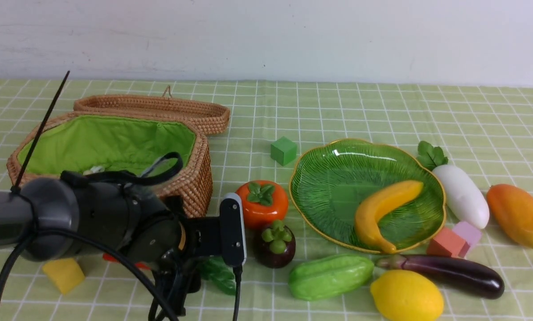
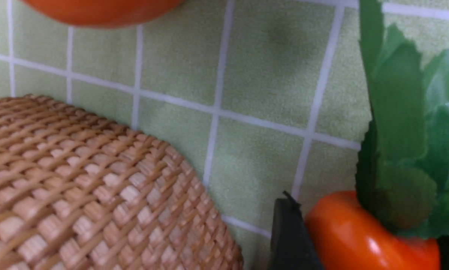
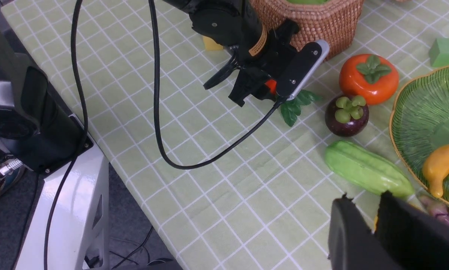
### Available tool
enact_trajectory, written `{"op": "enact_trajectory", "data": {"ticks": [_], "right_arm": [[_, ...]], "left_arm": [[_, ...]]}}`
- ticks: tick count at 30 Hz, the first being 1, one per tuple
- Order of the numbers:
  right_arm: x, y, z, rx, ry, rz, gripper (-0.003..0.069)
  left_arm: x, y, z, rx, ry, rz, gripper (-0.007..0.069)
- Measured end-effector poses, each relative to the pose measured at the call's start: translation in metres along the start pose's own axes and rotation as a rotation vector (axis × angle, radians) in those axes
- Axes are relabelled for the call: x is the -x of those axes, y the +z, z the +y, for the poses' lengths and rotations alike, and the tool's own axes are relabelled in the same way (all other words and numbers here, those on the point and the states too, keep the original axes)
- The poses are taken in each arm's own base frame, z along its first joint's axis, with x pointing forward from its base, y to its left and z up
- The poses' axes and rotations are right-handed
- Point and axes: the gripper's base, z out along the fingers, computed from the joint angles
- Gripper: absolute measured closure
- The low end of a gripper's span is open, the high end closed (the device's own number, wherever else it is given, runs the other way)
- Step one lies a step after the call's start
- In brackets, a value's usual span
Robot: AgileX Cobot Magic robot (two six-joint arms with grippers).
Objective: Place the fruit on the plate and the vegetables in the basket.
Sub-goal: Use the left arm to grab a carrot and put it into the left basket
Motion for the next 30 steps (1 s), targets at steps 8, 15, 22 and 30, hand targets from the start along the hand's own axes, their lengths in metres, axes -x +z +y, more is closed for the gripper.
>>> {"op": "enact_trajectory", "data": {"ticks": [8, 15, 22, 30], "right_arm": [[0.000, 0.000, 0.000, 0.000, 0.000, -0.001, 0.0532], [0.000, 0.000, 0.000, 0.000, 0.001, -0.002, 0.0531], [0.003, 0.000, 0.000, 0.005, 0.020, -0.031, 0.0531], [0.020, -0.002, -0.001, -0.017, -0.010, -0.223, 0.0531]], "left_arm": [[-0.004, -0.009, -0.003, -0.038, -0.015, 0.054, 0.0219], [0.018, -0.046, -0.017, -0.038, 0.017, -0.002, 0.0219], [0.021, -0.087, -0.021, -0.021, -0.085, -0.062, 0.0219], [0.019, -0.168, 0.013, 0.257, -0.170, -0.193, 0.0219]]}}
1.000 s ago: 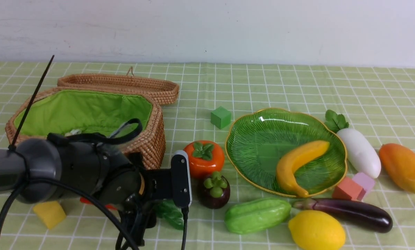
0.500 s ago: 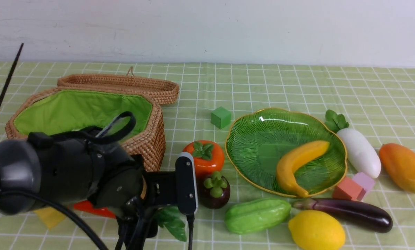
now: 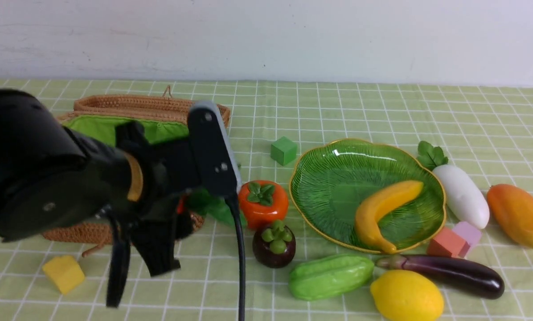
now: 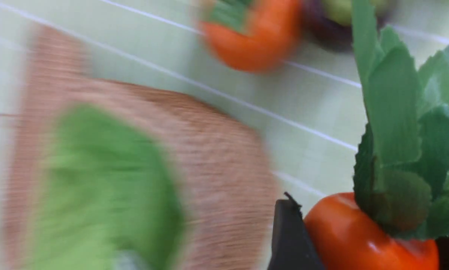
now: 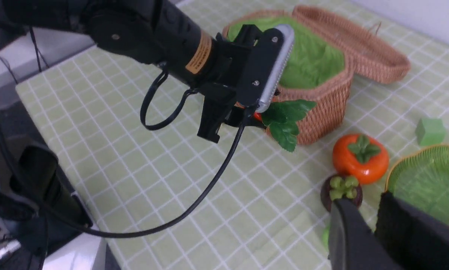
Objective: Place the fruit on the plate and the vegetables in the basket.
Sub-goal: Use the left arm to grab a carrot and put it into the left basket
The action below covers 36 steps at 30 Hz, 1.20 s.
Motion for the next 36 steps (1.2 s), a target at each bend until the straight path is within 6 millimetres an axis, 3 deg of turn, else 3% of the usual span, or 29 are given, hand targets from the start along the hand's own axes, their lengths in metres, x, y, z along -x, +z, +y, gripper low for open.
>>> {"op": "enact_trajectory", "data": {"ticks": [3, 6, 15, 22, 36], "right_arm": [[0.007, 0.000, 0.000, -0.003, -0.012, -0.078, 0.0530], [0.010, 0.000, 0.000, -0.003, -0.017, -0.105, 0.0529], [0.010, -0.001, -0.001, -0.007, -0.022, -0.115, 0.0529], [0.010, -0.001, -0.001, -0.010, -0.024, -0.115, 0.0529], [0.011, -0.001, -0.001, -0.013, -0.027, -0.116, 0.0528]], "left_arm": [[0.005, -0.014, 0.019, 0.135, 0.040, -0.014, 0.0219], [0.004, -0.010, 0.036, 0.229, 0.078, 0.023, 0.0219], [-0.027, 0.043, 0.077, 0.297, 0.069, 0.151, 0.0221], [-0.036, 0.067, 0.079, 0.276, 0.085, 0.168, 0.0222], [-0.032, 0.068, 0.080, 0.285, 0.098, 0.131, 0.0222]]}}
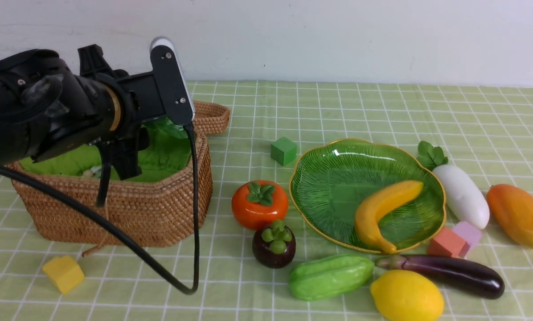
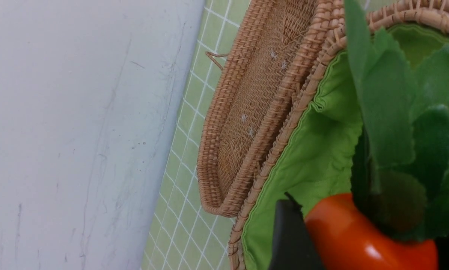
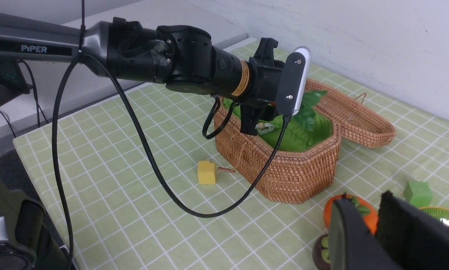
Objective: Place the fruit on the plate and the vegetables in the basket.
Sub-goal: Use the left arm to grab a carrot and put it into the left basket
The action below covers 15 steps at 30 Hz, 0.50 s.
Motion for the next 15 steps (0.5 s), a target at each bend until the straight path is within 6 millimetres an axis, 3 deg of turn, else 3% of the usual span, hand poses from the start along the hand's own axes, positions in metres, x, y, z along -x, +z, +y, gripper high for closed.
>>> {"op": "enact_trajectory", "data": {"ticks": [8, 15], "right_arm": [[0.0000, 0.0000, 0.0000, 0.000, 0.000, 0.000, 0.0528], [0.0000, 0.0000, 0.0001, 0.001, 0.001, 0.000, 0.0528]], "left_arm": [[0.0018, 0.0000, -0.0008, -0.009, -0.028, -0.020, 0.0216], [0.0022, 0.0000, -0.0015, -0.017, -0.048, -0.024, 0.0053]]}}
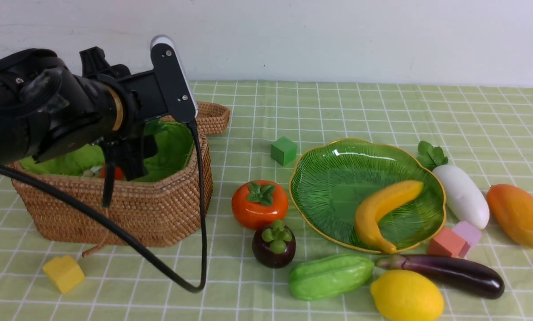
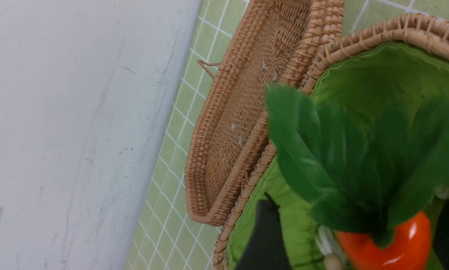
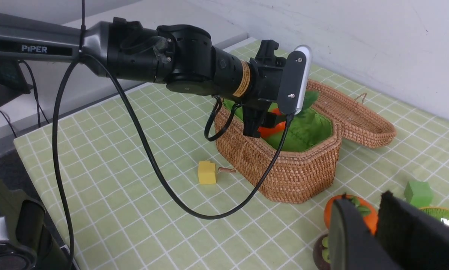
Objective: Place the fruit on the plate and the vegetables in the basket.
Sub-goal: Use the left arm to grab a carrot and put it into the left basket, then grab a mangosteen with your left arm and put it on the plate on the right
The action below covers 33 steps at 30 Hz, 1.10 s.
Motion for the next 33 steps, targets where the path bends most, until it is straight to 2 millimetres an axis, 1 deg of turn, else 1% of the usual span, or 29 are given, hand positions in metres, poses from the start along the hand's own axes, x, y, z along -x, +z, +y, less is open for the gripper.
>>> {"op": "enact_trajectory", "data": {"ticks": [2, 4, 11, 14, 18, 21, 22, 23, 24, 25, 28, 30, 31, 33], "right_arm": [[0.000, 0.000, 0.000, 0.000, 0.000, 0.000, 0.0528], [0.000, 0.000, 0.000, 0.000, 0.000, 0.000, 0.0528], [0.000, 0.000, 0.000, 0.001, 0.001, 0.002, 0.0529], [0.000, 0.000, 0.000, 0.001, 0.003, 0.005, 0.0529], [-0.002, 0.000, 0.000, -0.001, 0.022, 0.017, 0.0529], [-0.004, 0.000, -0.001, -0.007, 0.044, 0.043, 0.0529], [-0.006, 0.000, -0.001, -0.012, 0.056, 0.069, 0.0529], [-0.007, 0.000, -0.001, -0.013, 0.056, 0.072, 0.0529], [-0.008, 0.000, -0.001, -0.017, 0.064, 0.091, 0.0529], [-0.009, 0.000, -0.001, -0.019, 0.068, 0.098, 0.0529], [-0.011, -0.001, -0.002, -0.025, 0.079, 0.123, 0.0529], [-0.012, -0.001, -0.002, -0.027, 0.080, 0.134, 0.0529], [-0.012, -0.001, -0.002, -0.028, 0.081, 0.136, 0.0529], [-0.013, -0.001, -0.002, -0.025, 0.084, 0.141, 0.0529]], "left_arm": [[0.000, 0.000, 0.000, -0.001, -0.001, 0.000, 0.0036], [0.000, 0.000, 0.000, -0.001, -0.002, 0.000, 0.0036], [-0.001, -0.001, -0.001, -0.016, -0.030, 0.017, 0.0086], [-0.002, -0.008, 0.000, -0.027, -0.080, 0.021, 0.0109], [-0.001, -0.029, 0.007, -0.040, -0.220, -0.018, 0.0158], [0.001, -0.054, 0.012, -0.070, -0.427, -0.082, 0.0219], [0.002, -0.066, 0.014, -0.097, -0.541, -0.111, 0.0263], [0.002, -0.067, 0.014, -0.102, -0.563, -0.114, 0.0270], [0.004, -0.078, 0.013, -0.151, -0.689, -0.133, 0.0337], [0.004, -0.081, 0.012, -0.176, -0.735, -0.134, 0.0364], [0.005, -0.090, 0.003, -0.320, -0.894, -0.094, 0.0503], [0.007, -0.092, -0.009, -0.455, -0.964, -0.025, 0.0603], [0.008, -0.091, -0.013, -0.498, -0.982, -0.006, 0.0629], [0.010, -0.090, -0.023, -0.611, -1.010, 0.051, 0.0638]]}}
